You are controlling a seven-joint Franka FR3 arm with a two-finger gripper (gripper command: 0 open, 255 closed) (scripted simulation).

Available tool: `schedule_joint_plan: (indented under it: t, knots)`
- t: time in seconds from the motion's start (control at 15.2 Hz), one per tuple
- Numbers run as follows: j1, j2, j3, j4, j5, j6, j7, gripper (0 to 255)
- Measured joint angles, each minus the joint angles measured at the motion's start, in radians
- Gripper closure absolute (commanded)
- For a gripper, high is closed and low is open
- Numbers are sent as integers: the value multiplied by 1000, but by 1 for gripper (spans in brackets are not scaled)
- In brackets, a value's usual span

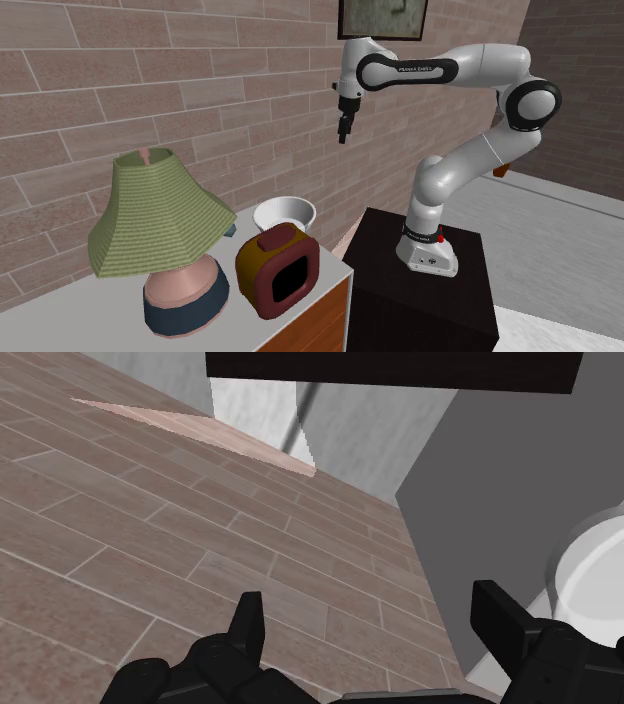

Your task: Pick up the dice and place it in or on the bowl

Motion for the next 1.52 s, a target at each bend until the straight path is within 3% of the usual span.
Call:
schedule_joint_plan:
  t: [0.4, 0.99, 1.52]
  knots:
    - [31, 95, 58, 5, 43, 75, 65, 0]
    - [83, 350, 174, 83, 105, 230, 194, 0]
    - [119, 617, 274, 249, 106, 315, 320, 0]
